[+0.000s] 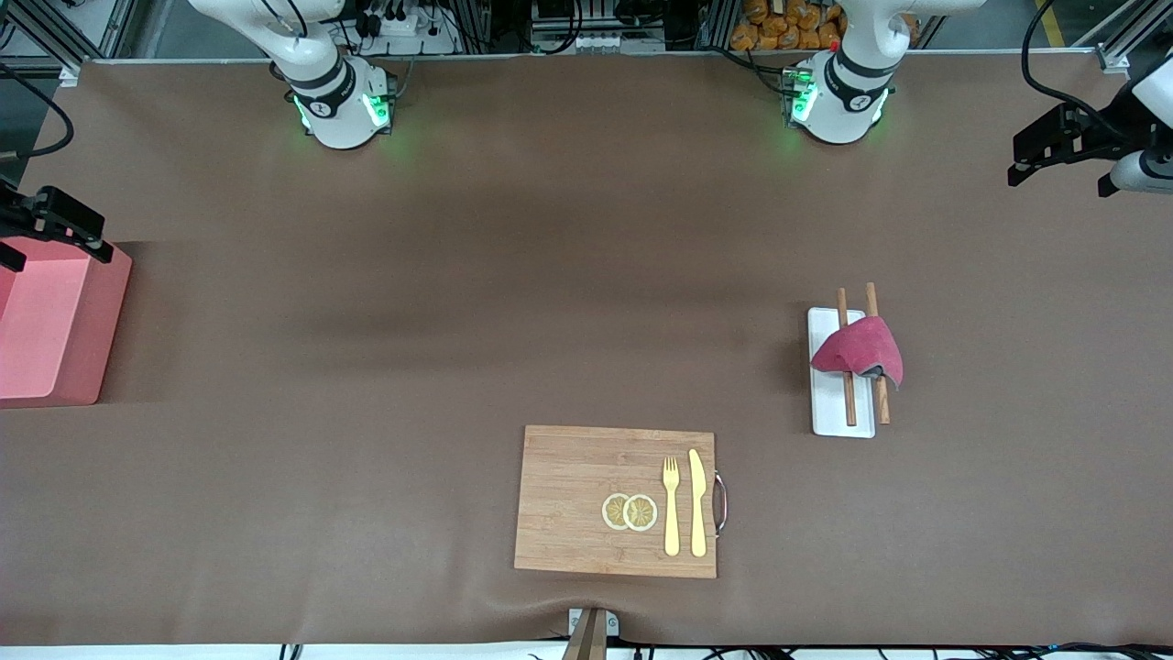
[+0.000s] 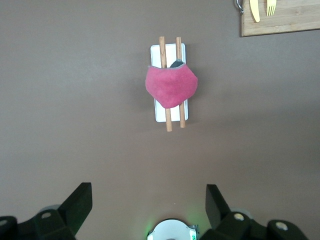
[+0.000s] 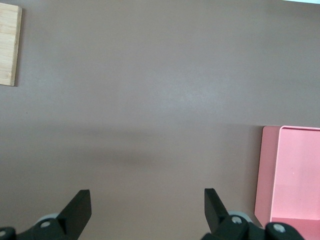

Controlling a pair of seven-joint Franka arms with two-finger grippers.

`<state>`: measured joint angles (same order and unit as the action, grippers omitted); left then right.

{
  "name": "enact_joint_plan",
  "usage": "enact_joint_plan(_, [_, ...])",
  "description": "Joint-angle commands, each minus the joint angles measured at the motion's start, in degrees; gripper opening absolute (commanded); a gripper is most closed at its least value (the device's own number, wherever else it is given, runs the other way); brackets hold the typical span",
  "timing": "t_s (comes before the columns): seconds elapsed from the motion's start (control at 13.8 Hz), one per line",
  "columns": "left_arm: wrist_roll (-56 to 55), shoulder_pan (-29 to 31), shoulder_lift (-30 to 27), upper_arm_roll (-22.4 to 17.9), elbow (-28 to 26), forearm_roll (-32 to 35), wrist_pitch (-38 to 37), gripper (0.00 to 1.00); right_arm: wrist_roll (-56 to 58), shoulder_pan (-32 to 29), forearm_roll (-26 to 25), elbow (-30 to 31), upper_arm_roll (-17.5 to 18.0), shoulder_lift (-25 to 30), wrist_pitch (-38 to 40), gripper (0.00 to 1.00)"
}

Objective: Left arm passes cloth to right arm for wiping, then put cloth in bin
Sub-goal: 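Move the left gripper down to the pink cloth on the chopsticks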

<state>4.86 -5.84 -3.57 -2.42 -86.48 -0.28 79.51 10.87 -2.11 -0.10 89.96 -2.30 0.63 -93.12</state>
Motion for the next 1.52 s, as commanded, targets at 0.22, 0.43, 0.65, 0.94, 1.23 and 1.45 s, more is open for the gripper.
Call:
enact_joint_plan(0.22, [0.86, -0.57, 0.06, 0.05, 1.22, 1.68, -0.85, 1.00, -0.68, -1.05, -0.16, 0.47, 1.07, 1.91, 1.19, 1.00])
enact_joint_plan(0.43, [0.59, -1.01, 2.25, 0.13, 2.01, 2.03, -0.85, 1.00, -0.59, -1.93, -0.16, 0.47, 0.90, 1.74, 1.10, 1.00])
enact_joint_plan(0.65, [-1.42, -1.10, 9.43, 2.06, 3.59, 2.74, 0.11, 1.00, -0.68, -1.58, -0.16, 0.56, 1.25, 1.47, 1.19, 1.00])
enact_joint_plan(0.94, [-4.85, -0.32, 19.73, 2.42, 6.85, 2.39, 6.15, 1.00, -0.15, -2.11, -0.07, 0.21, 0.98, 1.21, 1.19, 1.00])
enact_joint_plan(1.23, [-13.09, 1.10, 27.82, 2.24, 6.76, 1.68, 15.13, 1.00, 0.46, -2.37, -0.16, 0.12, 0.90, 0.86, 1.19, 1.00])
enact_joint_plan(1.45, [-18.39, 2.06, 30.72, 2.24, 4.93, -0.24, 15.15, 1.00, 0.46, -2.28, -0.86, -0.23, 0.98, 0.77, 1.10, 1.00])
